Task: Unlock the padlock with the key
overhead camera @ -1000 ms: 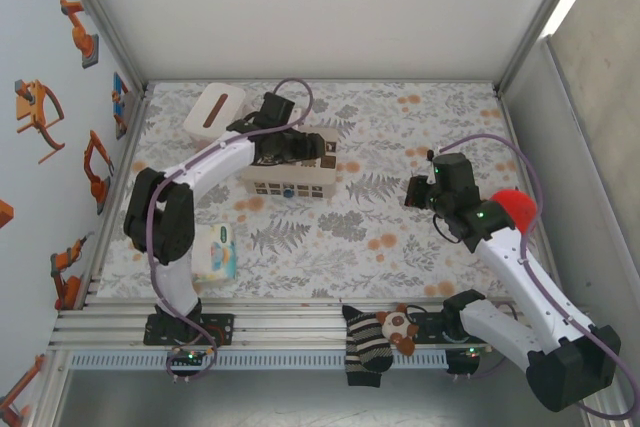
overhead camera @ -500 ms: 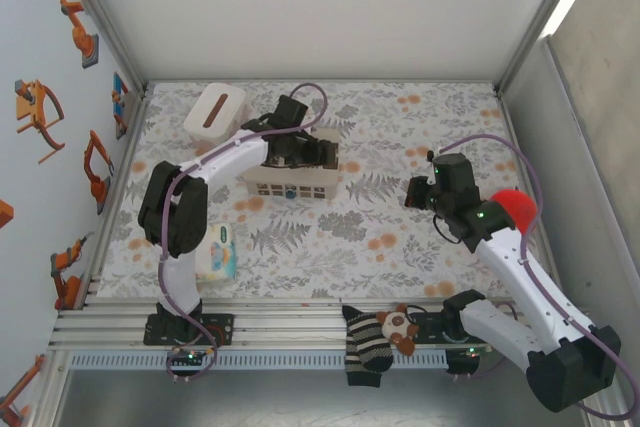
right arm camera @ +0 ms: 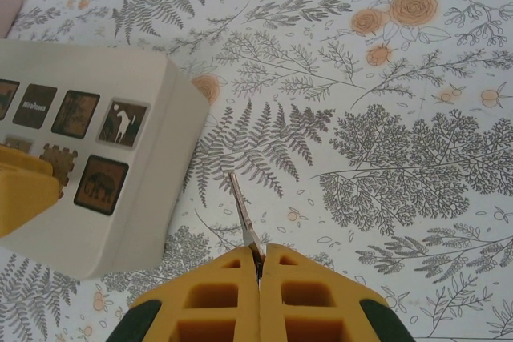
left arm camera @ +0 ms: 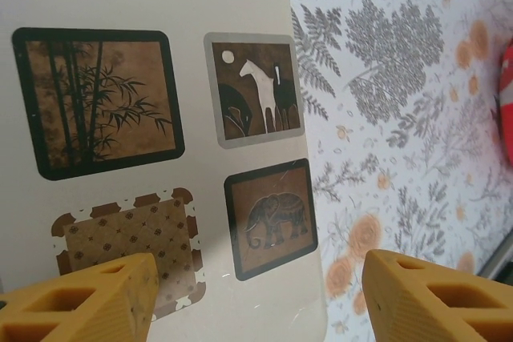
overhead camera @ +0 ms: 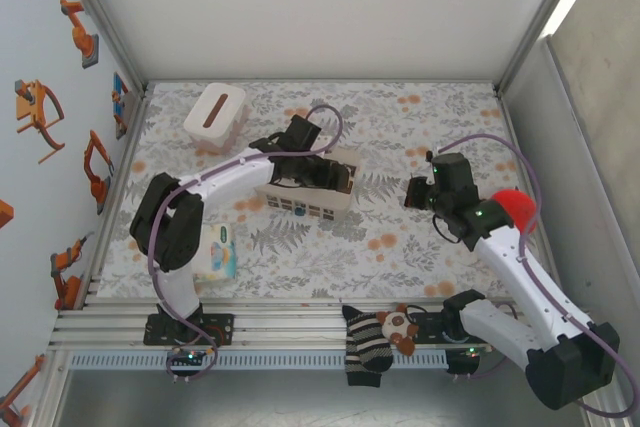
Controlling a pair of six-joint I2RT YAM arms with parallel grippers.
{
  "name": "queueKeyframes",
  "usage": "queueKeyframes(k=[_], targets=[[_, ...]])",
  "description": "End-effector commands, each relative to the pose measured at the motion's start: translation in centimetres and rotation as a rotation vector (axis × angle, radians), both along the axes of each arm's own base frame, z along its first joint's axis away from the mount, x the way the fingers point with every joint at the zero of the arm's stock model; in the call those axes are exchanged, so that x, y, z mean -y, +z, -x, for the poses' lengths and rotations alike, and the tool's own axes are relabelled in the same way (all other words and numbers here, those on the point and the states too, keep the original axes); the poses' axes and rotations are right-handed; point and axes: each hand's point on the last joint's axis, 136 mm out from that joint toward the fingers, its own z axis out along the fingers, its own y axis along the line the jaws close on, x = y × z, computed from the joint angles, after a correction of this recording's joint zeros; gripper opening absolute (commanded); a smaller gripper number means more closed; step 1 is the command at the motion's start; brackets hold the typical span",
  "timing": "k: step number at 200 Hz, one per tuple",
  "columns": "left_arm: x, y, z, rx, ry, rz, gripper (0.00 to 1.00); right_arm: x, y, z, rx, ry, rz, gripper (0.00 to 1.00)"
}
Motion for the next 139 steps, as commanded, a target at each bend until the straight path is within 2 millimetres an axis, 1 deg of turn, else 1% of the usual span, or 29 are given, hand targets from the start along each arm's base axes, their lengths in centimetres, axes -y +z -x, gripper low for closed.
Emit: queueKeyframes(k=[1, 18, 37, 64, 77, 95, 108, 121, 139], targets=[[-0.4, 2.5, 0.8, 0.013, -0.014, 0.033, 0.70, -0.7, 0.4, -0.7, 0.015, 0.020, -0.033, 0.00], [-0.9, 4.6, 0.5, 0.059, 0.001, 0.053, 0.71, -1.3, 0.3, -0.9, 0.006, 0.039, -0.056, 0.00], [-3.0, 5.7, 0.2, 0.088, 0.064, 0.046, 0.72, -1.8, 0.2, -1.1, 0.003, 0.050, -0.077, 0.00], [-7.7, 5.2, 0.9, 0.087, 0.178, 0.013, 0.73, -2.7, 0.1, -1.4, -0.002, 0.068, -0.115, 0.00], [-10.1, 4.7, 1.8, 0.082, 0.230, -0.012, 0.73, -3.2, -0.1, -1.7, -0.007, 0.076, -0.138, 0.00], [-12.9, 3.9, 3.4, 0.050, 0.280, -0.050, 0.74, -3.8, -0.4, -2.0, -0.017, 0.086, -0.163, 0.00], [-14.2, 3.2, 4.7, 0.029, 0.297, -0.077, 0.75, -4.4, -0.5, -2.3, -0.018, 0.099, -0.188, 0.00], [-14.9, 2.3, 5.6, 0.001, 0.317, -0.086, 0.76, -5.0, -0.5, -2.7, -0.015, 0.110, -0.222, 0.00], [-14.6, 0.6, 6.4, -0.055, 0.333, -0.055, 0.76, -6.1, -0.6, -3.2, -0.020, 0.130, -0.269, 0.00]])
